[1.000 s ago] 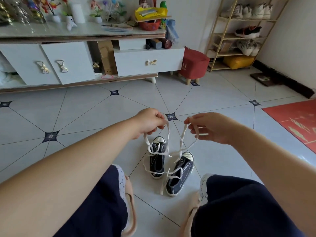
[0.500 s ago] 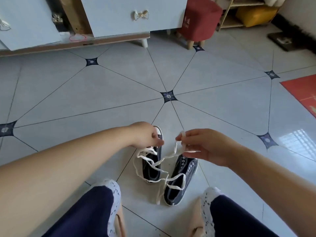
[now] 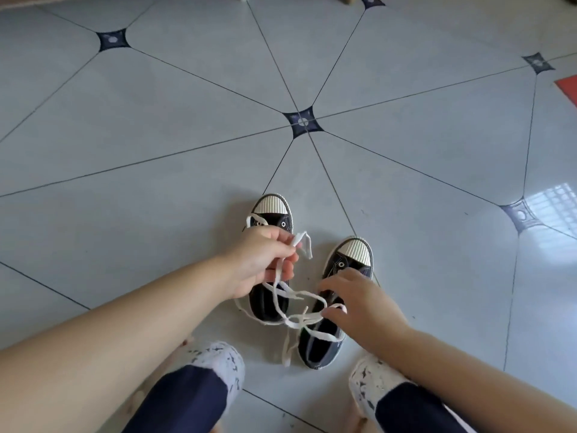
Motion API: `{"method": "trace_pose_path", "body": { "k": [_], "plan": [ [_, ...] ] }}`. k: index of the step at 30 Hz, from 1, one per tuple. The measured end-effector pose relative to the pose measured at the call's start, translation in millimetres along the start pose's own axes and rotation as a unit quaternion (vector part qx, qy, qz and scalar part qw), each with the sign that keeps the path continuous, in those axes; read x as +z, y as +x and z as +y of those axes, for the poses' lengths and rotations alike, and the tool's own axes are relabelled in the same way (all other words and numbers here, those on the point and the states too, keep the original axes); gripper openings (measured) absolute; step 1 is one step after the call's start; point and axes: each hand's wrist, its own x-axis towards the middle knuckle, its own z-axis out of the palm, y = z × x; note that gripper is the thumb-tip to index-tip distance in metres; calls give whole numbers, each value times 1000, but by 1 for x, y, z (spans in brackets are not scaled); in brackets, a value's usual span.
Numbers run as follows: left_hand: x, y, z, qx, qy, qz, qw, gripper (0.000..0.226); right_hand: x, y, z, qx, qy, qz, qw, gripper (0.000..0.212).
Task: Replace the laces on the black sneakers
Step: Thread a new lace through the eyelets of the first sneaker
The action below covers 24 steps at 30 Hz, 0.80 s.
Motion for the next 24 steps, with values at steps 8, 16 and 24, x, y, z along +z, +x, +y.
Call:
{"method": "trace_pose_path", "body": {
  "k": [8,16,24],
  "plan": [
    [-20,-2,-7,61,55,3,997,9,31,11,15,74,62,2,995,42],
    [-23,-16,34,181,46,-33,982,11,20,15,-46,0,351,-96,931,21],
    [-14,-11,6,119,122,-101,980,13,-8,29,4,25,287,108,951,55]
  ]
}}
